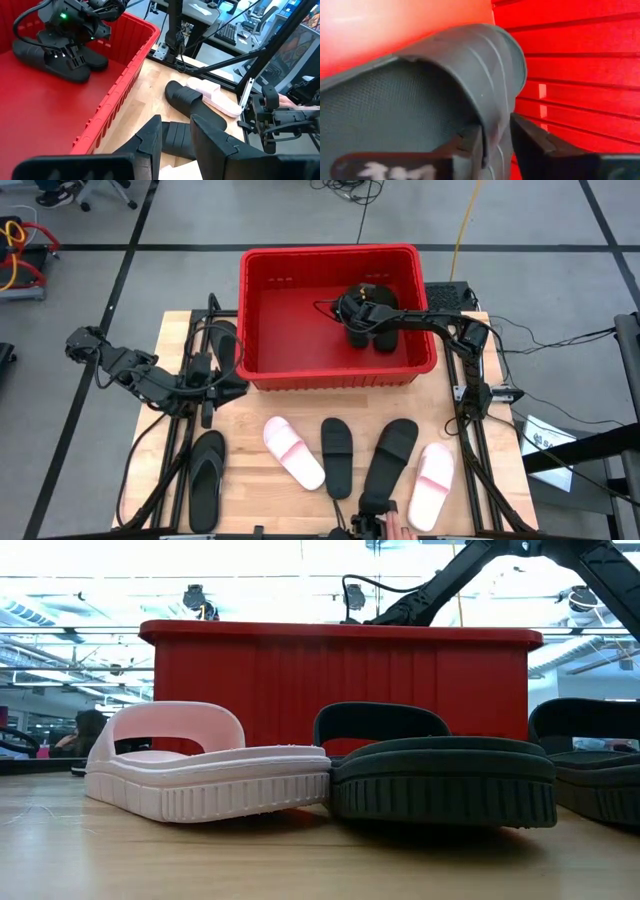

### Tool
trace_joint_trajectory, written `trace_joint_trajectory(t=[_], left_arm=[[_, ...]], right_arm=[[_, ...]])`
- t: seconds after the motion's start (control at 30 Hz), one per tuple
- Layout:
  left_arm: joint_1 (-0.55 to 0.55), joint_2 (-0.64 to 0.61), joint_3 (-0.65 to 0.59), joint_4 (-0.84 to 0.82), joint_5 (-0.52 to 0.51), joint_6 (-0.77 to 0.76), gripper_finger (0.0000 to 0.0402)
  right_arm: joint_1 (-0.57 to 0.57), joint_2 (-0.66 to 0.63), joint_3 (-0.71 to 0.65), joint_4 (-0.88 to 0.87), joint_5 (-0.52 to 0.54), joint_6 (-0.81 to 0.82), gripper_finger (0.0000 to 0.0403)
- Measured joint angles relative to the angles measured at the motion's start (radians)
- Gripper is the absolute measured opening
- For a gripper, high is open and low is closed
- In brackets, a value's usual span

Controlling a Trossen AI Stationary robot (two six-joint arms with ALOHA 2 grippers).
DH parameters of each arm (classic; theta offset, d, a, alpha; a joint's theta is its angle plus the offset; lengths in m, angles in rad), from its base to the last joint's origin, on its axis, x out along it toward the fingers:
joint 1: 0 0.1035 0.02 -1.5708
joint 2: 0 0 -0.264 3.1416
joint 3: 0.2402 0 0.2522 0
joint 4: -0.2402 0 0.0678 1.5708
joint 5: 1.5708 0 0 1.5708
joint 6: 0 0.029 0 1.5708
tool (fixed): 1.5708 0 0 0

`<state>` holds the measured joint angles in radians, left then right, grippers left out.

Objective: Pick and place slides into bin
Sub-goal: Put the black slide into the red bin

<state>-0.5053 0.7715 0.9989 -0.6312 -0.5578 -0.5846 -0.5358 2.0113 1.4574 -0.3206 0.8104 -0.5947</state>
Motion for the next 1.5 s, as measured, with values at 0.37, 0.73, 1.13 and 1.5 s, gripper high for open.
trace_joint_trajectory(t=[0.37,0.73,1.13,1.5], left_arm=[[0.000,0.000,0.000,-0.024,0.006,0.009,0.0097],[0.000,0.000,0.000,-0.023,0.007,0.008,0.0097],[0.000,0.000,0.000,-0.023,0.018,0.007,0.0097],[0.000,0.001,0.000,-0.023,0.018,0.007,0.0097]], right_arm=[[0.018,-0.003,0.000,-0.005,0.114,-0.025,0.0190],[0.096,-0.072,0.000,-0.004,0.132,-0.034,0.0188],[0.125,-0.216,0.001,-0.004,0.131,0.060,0.0176],[0.066,-0.191,-0.031,0.011,-0.001,0.191,0.0169]])
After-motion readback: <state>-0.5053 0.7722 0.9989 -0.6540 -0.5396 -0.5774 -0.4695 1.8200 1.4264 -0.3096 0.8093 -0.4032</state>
